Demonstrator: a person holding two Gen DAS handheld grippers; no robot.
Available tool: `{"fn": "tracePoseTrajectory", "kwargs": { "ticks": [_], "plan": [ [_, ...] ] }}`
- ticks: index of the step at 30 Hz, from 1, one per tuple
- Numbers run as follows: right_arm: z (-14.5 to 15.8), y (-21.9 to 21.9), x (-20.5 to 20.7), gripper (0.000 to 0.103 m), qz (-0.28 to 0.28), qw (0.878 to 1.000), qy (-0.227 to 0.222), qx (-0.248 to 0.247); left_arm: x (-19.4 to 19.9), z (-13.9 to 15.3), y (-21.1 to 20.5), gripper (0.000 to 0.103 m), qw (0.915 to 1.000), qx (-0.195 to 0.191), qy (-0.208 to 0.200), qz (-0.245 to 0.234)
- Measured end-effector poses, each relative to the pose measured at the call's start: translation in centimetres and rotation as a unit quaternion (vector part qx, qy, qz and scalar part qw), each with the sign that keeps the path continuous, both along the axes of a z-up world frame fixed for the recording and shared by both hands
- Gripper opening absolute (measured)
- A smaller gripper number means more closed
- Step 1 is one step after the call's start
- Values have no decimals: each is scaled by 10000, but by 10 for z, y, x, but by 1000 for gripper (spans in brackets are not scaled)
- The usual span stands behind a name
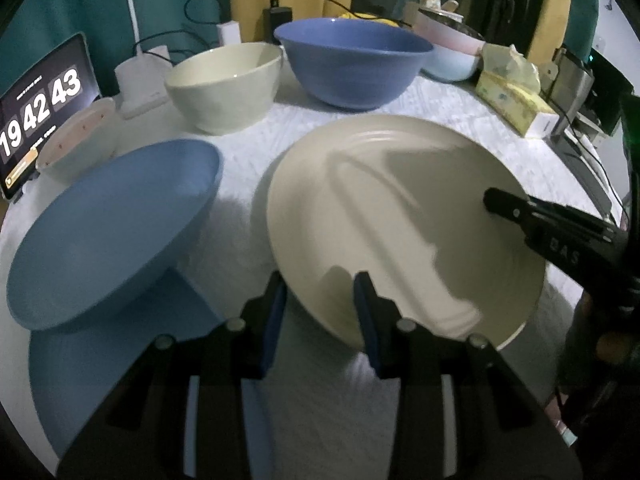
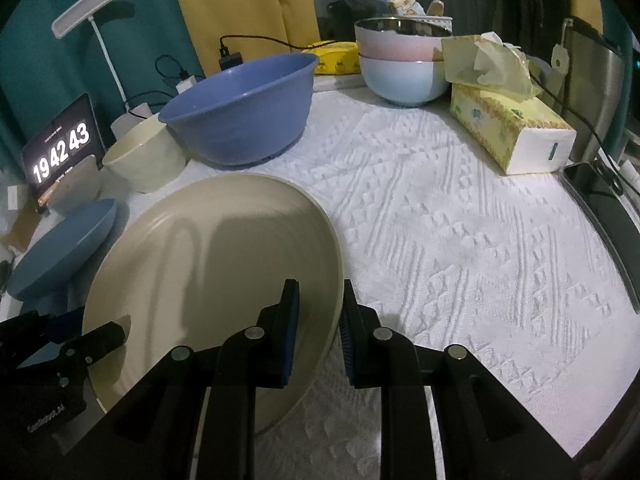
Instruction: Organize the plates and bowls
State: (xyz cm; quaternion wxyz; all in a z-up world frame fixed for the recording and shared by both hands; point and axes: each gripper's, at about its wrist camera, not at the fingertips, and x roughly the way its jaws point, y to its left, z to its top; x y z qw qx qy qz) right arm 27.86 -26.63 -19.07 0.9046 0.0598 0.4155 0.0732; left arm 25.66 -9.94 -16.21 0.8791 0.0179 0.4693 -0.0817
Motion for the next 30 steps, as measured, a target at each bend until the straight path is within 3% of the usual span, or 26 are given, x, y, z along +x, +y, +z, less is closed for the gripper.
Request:
{"fn": "tracePoseTrajectory", "kwargs": {
  "ticks": [5, 10, 30],
  "plan": [
    [3, 0, -2, 21, -88, 9999, -59, -43, -2, 2, 4, 37, 9999, 19, -11, 125],
    [12, -2, -10, 22, -182, 9996, -199, -73, -11, 10, 14, 45, 9995, -121, -130, 253],
    [58, 42, -39, 24, 102, 9970, -712, -270, -49, 60, 59, 45, 9926, -327, -1072, 470]
  ]
}}
